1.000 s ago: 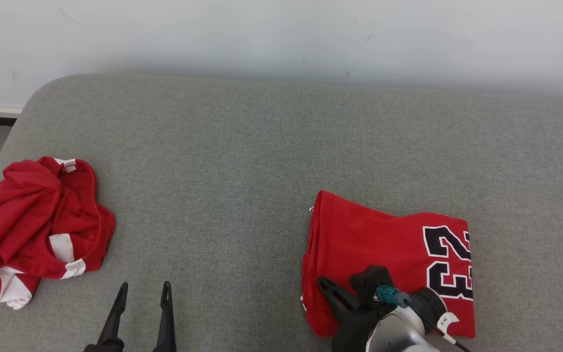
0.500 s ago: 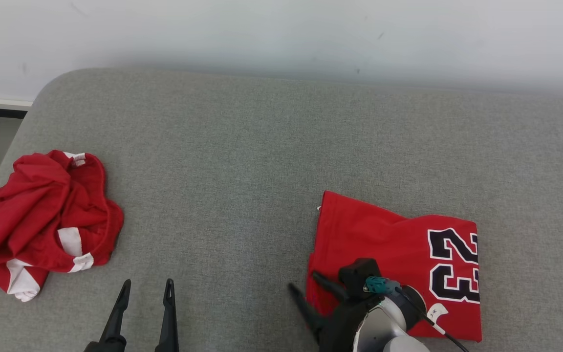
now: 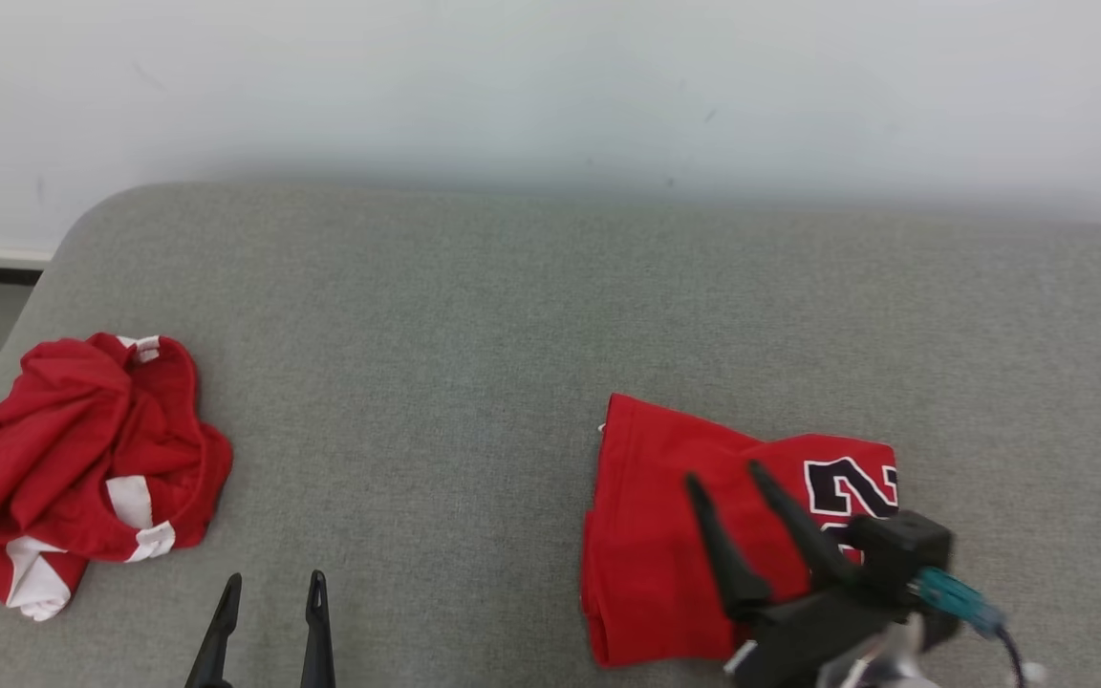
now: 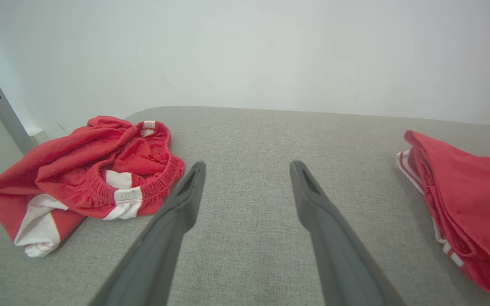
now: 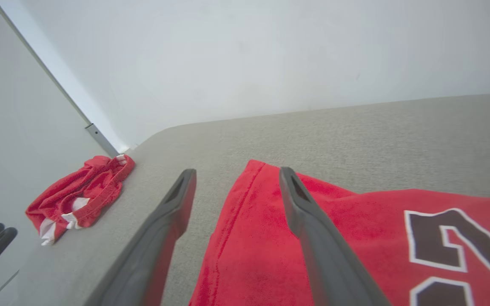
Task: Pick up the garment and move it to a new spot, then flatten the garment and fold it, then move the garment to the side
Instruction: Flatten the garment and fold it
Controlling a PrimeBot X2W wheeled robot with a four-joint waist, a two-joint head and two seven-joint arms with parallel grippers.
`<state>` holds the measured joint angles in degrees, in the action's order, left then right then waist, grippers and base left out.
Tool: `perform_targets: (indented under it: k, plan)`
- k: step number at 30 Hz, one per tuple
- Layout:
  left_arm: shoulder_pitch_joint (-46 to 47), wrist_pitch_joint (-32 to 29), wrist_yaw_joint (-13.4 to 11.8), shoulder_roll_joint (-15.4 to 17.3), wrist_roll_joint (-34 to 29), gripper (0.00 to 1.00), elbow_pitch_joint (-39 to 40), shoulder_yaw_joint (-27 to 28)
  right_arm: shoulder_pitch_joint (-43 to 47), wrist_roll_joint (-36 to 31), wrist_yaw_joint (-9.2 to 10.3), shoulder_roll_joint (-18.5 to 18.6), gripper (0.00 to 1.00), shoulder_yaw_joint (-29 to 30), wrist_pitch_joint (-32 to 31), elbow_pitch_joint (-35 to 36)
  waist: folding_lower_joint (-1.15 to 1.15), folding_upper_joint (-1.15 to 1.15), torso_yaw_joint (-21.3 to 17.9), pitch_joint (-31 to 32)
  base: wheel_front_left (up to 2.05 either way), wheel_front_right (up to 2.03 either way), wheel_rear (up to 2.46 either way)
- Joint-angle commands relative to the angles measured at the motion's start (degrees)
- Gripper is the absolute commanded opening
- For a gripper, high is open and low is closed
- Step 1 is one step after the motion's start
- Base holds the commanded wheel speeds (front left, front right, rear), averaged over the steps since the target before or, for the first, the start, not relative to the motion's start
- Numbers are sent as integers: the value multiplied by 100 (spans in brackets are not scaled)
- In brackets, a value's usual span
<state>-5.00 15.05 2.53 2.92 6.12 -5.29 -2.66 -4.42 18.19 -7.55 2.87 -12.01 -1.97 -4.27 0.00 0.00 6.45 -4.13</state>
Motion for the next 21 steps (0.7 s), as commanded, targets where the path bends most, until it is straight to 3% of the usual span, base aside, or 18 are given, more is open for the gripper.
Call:
perform_targets:
  k: [1,7,14,21]
  plan:
    - [-86,17,4,-5,-35,100,26,11,149,-133,9,-2,100,177,112,86,0,0,-116,137,0,0,0]
    - [-160,17,33,-5,-58,100,43,49,541,-781,9,-7,100,1031,439,367,0,0,-276,304,0,0,0]
    - [-221,17,19,-4,-35,100,81,49,791,-1147,9,-6,100,1439,785,377,0,0,-390,433,0,0,0]
    - [-307,17,-19,-5,-58,100,151,71,1003,-1302,9,-8,100,1689,1243,-42,0,0,-469,589,0,0,0]
